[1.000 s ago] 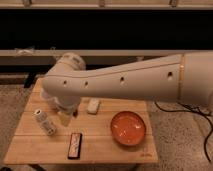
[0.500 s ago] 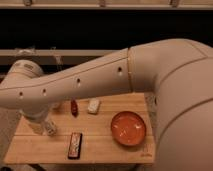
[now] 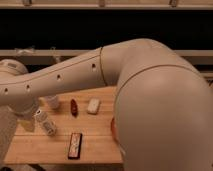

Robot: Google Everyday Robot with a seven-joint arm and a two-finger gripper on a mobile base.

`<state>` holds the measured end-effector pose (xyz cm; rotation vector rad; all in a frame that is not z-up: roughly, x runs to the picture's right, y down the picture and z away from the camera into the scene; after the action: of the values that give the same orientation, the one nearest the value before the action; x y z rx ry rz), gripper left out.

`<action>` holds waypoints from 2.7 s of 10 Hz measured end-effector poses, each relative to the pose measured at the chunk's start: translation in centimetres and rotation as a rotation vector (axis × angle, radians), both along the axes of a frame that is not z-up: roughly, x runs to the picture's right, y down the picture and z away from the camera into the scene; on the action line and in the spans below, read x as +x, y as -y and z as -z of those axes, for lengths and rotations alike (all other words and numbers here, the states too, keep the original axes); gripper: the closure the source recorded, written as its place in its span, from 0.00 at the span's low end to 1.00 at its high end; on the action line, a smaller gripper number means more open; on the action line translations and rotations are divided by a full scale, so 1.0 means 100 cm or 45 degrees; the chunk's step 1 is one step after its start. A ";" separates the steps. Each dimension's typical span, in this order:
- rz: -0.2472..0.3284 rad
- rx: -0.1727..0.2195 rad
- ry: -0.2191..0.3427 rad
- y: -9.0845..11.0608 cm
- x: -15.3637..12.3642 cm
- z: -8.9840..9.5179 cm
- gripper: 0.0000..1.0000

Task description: Knock the bottle over

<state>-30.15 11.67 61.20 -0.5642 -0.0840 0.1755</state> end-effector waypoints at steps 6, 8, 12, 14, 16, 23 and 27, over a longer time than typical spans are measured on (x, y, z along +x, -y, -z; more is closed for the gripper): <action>-0.043 -0.010 -0.012 0.014 -0.009 -0.021 0.28; -0.040 -0.004 0.002 0.015 -0.015 -0.021 0.28; -0.049 -0.024 0.044 0.018 -0.028 -0.026 0.28; -0.060 -0.038 0.049 0.020 -0.026 -0.026 0.28; -0.061 -0.038 0.051 0.020 -0.026 -0.026 0.28; 0.003 0.017 0.029 -0.002 -0.032 -0.059 0.28; 0.027 0.020 0.028 -0.005 -0.041 -0.069 0.28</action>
<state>-34.29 12.15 68.12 -0.5510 -0.1001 0.1477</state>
